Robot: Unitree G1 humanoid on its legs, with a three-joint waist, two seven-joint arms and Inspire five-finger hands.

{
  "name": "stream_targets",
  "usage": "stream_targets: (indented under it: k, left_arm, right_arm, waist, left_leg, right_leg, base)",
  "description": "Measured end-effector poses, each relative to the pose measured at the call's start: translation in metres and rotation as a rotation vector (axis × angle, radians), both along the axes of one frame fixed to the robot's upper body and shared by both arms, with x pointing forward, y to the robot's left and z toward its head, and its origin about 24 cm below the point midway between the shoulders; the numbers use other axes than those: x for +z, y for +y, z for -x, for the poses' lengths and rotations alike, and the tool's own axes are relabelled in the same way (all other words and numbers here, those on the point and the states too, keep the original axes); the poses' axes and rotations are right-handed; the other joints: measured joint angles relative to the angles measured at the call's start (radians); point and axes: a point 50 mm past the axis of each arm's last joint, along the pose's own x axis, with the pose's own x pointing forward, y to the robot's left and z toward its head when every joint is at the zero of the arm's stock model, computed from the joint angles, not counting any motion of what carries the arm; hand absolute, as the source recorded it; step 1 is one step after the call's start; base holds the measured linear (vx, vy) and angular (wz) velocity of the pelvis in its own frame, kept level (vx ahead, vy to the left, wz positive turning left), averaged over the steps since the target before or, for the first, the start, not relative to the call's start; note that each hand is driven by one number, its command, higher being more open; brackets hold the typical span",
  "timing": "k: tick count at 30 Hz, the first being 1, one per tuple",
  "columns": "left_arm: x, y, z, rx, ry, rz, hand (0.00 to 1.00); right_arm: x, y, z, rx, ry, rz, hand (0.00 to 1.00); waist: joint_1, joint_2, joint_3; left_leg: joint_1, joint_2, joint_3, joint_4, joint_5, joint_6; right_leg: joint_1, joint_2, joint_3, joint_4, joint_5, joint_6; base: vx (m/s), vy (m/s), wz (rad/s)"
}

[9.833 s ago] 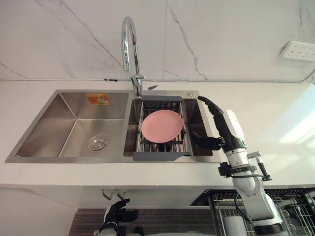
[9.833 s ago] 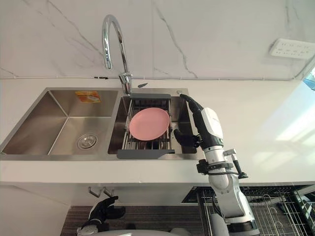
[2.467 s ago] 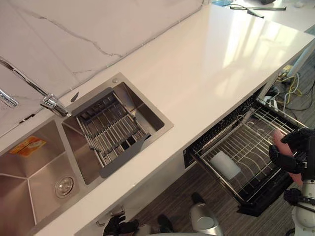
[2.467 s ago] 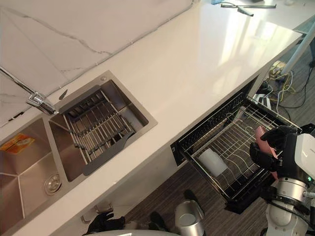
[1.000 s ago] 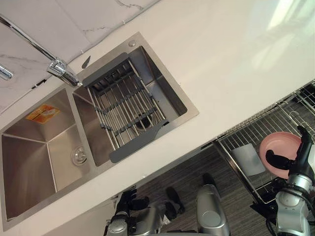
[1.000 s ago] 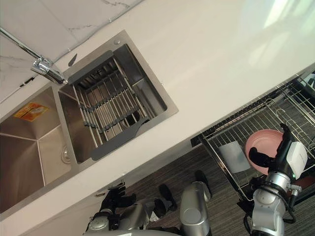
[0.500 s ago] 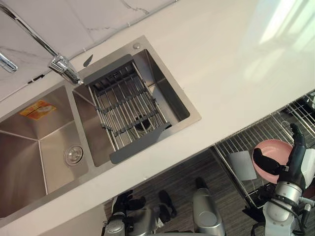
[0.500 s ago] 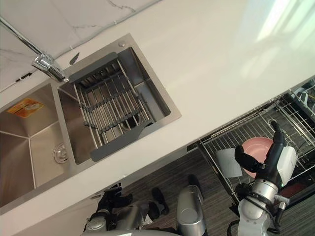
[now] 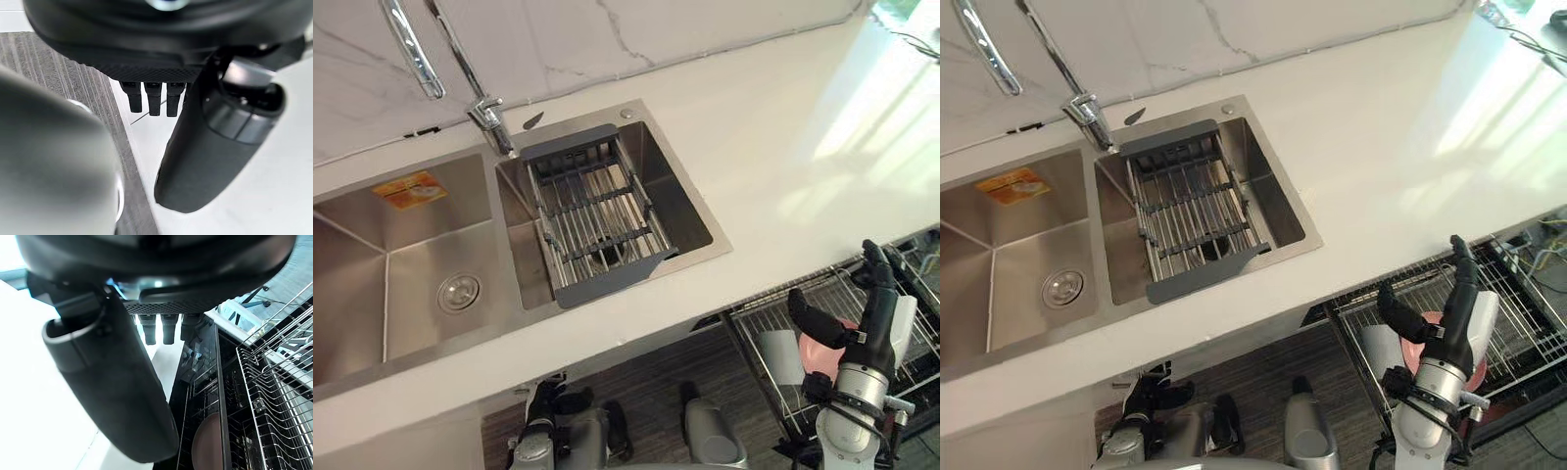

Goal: Walk over to the sink, pick up the cup, carry it to the dishwasher, place the cup inside the dishwasher, then close the dishwasher door

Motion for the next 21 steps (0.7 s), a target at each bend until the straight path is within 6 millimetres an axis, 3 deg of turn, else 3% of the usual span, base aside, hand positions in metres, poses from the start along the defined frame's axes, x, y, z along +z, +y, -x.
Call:
stream_targets:
  k: [2, 4, 5, 6, 7, 9, 11, 14, 17, 21]
  left_arm:
    - [0.000, 0.006, 0.001, 0.040, 0.002, 0.001, 0.90]
    - [-0.002, 0.015, 0.006, 0.118, 0.028, -0.007, 0.90]
    - [-0.003, 0.017, 0.007, 0.136, 0.035, -0.007, 0.90]
    - [-0.004, 0.021, 0.010, 0.168, 0.049, -0.011, 0.90]
    - [-0.005, 0.025, 0.011, 0.183, 0.067, -0.025, 0.90]
    - [-0.009, 0.028, 0.019, 0.199, 0.102, -0.031, 0.90]
    - [-0.012, 0.043, 0.037, 0.186, 0.151, -0.084, 0.90]
    - [-0.017, 0.041, 0.063, 0.181, 0.212, -0.092, 0.90]
    - [-0.022, 0.035, 0.076, 0.183, 0.262, -0.075, 0.90]
    - [-0.024, 0.033, 0.083, 0.178, 0.281, -0.056, 0.90]
  right_arm:
    - [-0.010, 0.001, -0.010, 0.007, 0.029, -0.027, 0.90]
    - [-0.025, 0.000, -0.013, 0.007, 0.090, -0.053, 0.90]
    - [-0.026, 0.000, -0.013, 0.007, 0.097, -0.053, 0.90]
    - [-0.027, -0.002, -0.013, 0.010, 0.105, -0.043, 0.90]
    - [-0.028, -0.009, -0.013, 0.008, 0.121, -0.021, 0.90]
    - [-0.034, -0.018, -0.010, -0.004, 0.164, -0.009, 0.90]
    - [-0.039, -0.023, -0.003, -0.023, 0.190, -0.022, 0.90]
    - [-0.044, -0.048, 0.019, -0.133, 0.210, -0.061, 0.90]
    - [-0.050, -0.065, 0.039, -0.223, 0.227, -0.105, 0.90]
    - [-0.057, -0.073, 0.054, -0.275, 0.227, -0.181, 0.90]
  waist:
    - [0.021, -0.015, -0.003]
    - [0.028, -0.045, -0.015]
    - [0.028, -0.048, -0.017]
    - [0.026, -0.061, -0.022]
    - [0.024, -0.064, -0.024]
    - [0.032, -0.043, -0.042]
    - [0.024, -0.045, -0.062]
    - [0.009, -0.033, -0.093]
    - [0.000, -0.012, -0.109]
    - [0.002, -0.004, -0.115]
  left_leg:
    - [0.018, 0.023, 0.061, -0.016, 0.006, 0.032]
    - [0.049, 0.034, 0.101, -0.014, 0.002, 0.033]
    - [0.054, 0.034, 0.107, -0.012, -0.005, 0.034]
    - [0.059, 0.025, 0.114, -0.002, -0.025, 0.010]
    - [0.048, -0.001, 0.054, 0.011, -0.042, -0.006]
    - [0.050, -0.030, -0.059, -0.024, -0.030, -0.006]
    - [0.088, -0.026, -0.059, -0.102, -0.001, -0.018]
    - [0.121, -0.029, -0.049, -0.180, 0.061, -0.006]
    - [0.155, -0.041, -0.049, -0.218, 0.068, -0.003]
    - [0.201, -0.056, -0.055, -0.264, 0.080, -0.003]
  right_leg:
    - [-0.030, -0.036, -0.106, 0.065, 0.000, -0.025]
    - [-0.051, -0.079, -0.252, 0.300, -0.061, -0.068]
    - [-0.046, -0.087, -0.272, 0.331, -0.091, -0.071]
    - [-0.033, -0.097, -0.305, 0.315, -0.130, -0.068]
    - [-0.008, -0.085, -0.293, 0.255, -0.148, -0.029]
    - [0.024, -0.040, -0.279, 0.165, -0.113, -0.044]
    - [0.067, 0.003, -0.249, 0.044, -0.047, -0.056]
    - [0.116, 0.023, -0.228, -0.094, 0.037, -0.050]
    - [0.163, 0.022, -0.229, -0.152, 0.057, -0.040]
    - [0.208, 0.020, -0.232, -0.190, 0.061, -0.036]
  base:
    - [-0.15, 0.081, -0.92]
    - [-0.10, -0.054, -0.51]
    - [-0.06, -0.101, -0.34]
    - [-0.03, -0.116, -0.34]
    - [-0.03, -0.051, -0.39]
    - [-0.01, 0.011, -0.59]
    - [0.05, -0.007, -0.72]
    - [0.12, -0.015, -0.35]
    - [0.18, 0.038, -0.04]
    - [0.08, 0.032, 0.06]
